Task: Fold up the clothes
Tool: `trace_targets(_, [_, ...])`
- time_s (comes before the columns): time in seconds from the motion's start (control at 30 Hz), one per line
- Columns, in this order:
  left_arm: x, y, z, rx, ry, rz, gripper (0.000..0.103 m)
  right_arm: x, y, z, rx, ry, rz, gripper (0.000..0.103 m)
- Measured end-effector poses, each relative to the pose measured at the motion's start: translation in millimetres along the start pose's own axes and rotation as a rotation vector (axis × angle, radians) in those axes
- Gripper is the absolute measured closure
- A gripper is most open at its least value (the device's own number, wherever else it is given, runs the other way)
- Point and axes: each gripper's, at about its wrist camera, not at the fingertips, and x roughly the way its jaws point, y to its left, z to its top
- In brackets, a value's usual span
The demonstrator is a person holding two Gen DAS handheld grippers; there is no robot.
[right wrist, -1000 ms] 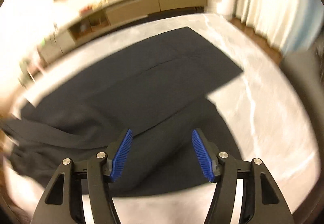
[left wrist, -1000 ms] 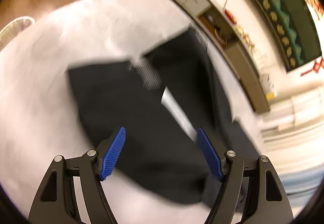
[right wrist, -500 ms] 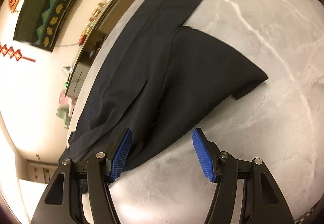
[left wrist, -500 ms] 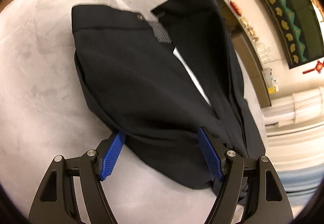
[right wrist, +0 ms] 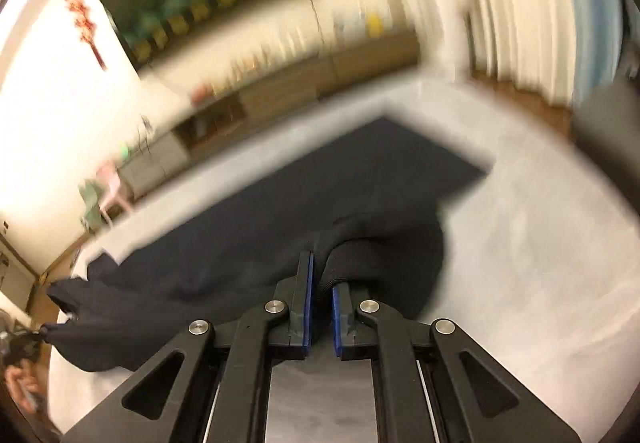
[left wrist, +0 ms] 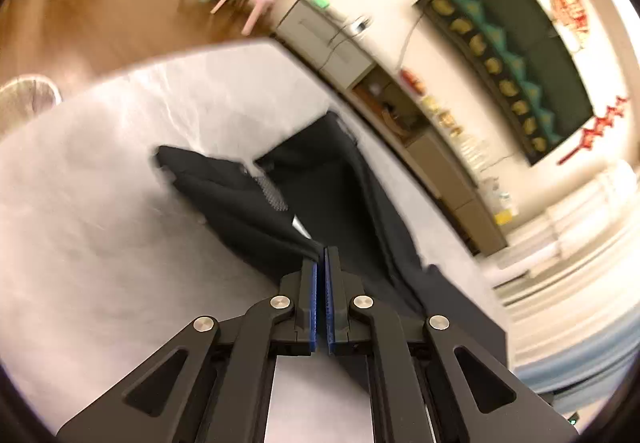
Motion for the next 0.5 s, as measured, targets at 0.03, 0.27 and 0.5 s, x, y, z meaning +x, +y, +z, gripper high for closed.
trace_targets(0.03, [-2.6,7.3,-4.3,-0.013,0.027,0.004,0.100,-4.7,-9.3,-7.4,0.028,0.044,-0.008,0.094])
trace_targets(0.27, [22.8,37.3,-38.7,-0.060,0.220,0.070,0.099,1.9,-55.6,-48.2,0.332,0.271,-0.135,0.049])
trace_targets(0.5, [29.8,33.2,-35.7,-0.042,0.239,0.045,0.097,28.6,23.3,-47.3,0.084,0.314,-0.180,0.033])
